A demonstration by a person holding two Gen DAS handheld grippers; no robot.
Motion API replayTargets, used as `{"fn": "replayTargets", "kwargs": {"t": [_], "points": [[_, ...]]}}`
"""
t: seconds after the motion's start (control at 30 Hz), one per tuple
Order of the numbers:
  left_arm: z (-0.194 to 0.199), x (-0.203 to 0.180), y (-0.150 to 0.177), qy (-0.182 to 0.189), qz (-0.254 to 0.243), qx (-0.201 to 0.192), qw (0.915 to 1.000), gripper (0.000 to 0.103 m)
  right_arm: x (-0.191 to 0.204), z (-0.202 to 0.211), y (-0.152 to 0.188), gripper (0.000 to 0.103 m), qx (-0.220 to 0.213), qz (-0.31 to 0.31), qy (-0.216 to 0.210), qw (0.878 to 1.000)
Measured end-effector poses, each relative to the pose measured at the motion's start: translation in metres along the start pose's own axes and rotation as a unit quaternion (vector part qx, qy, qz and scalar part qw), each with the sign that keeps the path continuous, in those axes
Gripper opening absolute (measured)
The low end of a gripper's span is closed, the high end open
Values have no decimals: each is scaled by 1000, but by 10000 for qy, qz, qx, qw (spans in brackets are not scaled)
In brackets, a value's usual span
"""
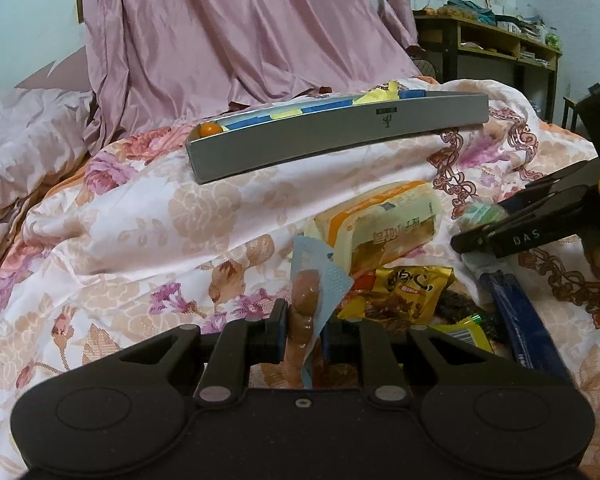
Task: Organize snacks
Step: 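Grasp the green-labelled WUTANG biscuit pack with the right tool while the left holds sausages, then lift both held packs and carry them over the gray tray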
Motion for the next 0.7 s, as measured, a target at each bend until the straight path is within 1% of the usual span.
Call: {"fn": "replayTargets", "kwargs": {"t": [0.17, 0.27, 0.4, 0.53, 0.7], "points": [[-3, 2, 1, -38, 35, 32, 10000, 17, -2, 6, 1, 53, -6, -230, -124, 9997], [-2, 5, 0, -4, 129, 18, 9999, 17, 1, 18, -1, 52, -153, -372, -208, 9990], [1, 9, -1, 142, 373, 10, 9992, 17, 21, 43, -4, 52, -466, -197, -185, 9985], [14, 12, -3, 229, 543, -151, 9981, 17, 46, 65, -4, 52, -744, 37, -194, 9970], [33, 9, -6, 58, 432, -384, 9983, 17, 68, 80, 8, 52, -822, 88, -261, 9962]]}}
Point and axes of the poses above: each gripper's, at about its wrist camera, not at the fingertips, and z roughly against the way its jaws point, x to its left, y to its underside, the point moved 8 cm from there along -z, roughly the way its jaws point, and after that the axes turned 11 degrees about x, right-handed, at the moved point
